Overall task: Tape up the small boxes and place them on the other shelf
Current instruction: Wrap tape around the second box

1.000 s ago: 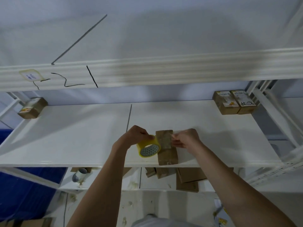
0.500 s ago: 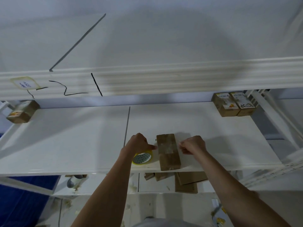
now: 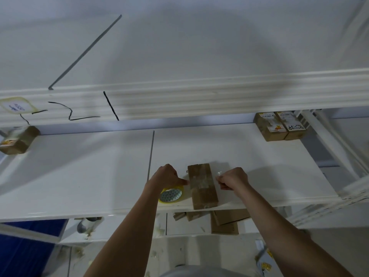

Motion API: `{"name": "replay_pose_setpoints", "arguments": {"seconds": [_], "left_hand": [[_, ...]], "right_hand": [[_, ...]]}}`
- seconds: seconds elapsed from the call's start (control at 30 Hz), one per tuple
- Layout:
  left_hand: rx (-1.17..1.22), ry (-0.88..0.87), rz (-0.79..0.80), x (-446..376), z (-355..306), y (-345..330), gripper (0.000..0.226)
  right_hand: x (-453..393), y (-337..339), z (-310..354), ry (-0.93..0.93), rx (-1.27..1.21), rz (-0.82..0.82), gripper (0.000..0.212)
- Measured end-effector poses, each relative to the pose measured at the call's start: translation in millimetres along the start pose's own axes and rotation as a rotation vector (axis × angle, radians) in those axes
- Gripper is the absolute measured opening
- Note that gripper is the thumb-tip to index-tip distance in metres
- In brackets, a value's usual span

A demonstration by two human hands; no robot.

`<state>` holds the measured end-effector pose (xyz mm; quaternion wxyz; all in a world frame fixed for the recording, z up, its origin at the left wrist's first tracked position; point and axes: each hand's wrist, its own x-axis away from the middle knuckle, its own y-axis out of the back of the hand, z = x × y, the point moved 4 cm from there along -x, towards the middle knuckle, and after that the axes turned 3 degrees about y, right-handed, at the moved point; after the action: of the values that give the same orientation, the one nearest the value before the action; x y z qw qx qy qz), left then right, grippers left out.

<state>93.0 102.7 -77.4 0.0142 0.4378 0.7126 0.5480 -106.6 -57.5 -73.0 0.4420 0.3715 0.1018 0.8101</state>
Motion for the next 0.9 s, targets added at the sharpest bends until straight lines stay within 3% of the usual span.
{"name": "replay_pose_setpoints", "arguments": {"seconds": [0.57,0.73,0.9], "left_hand": [[-0.090,0.047,-0.010,-4.0,-8.4,-3.2,0.058],[-0.089,0.051,-0.013,-2.9,-6.8,-3.4,0.058],[-0.106,0.067,-0.024,-1.0,-9.6,-3.2,0.059]], "right_hand": [[-3.8,-14.2,-12.5,-0.181,-0.224,0.078,0.017],[5.0,-18.2,-10.0,-0.033,0.036,-0.010,0.018],[25.6,-20.5,12.1,0.330,0.267,-0.218,0.011]]}}
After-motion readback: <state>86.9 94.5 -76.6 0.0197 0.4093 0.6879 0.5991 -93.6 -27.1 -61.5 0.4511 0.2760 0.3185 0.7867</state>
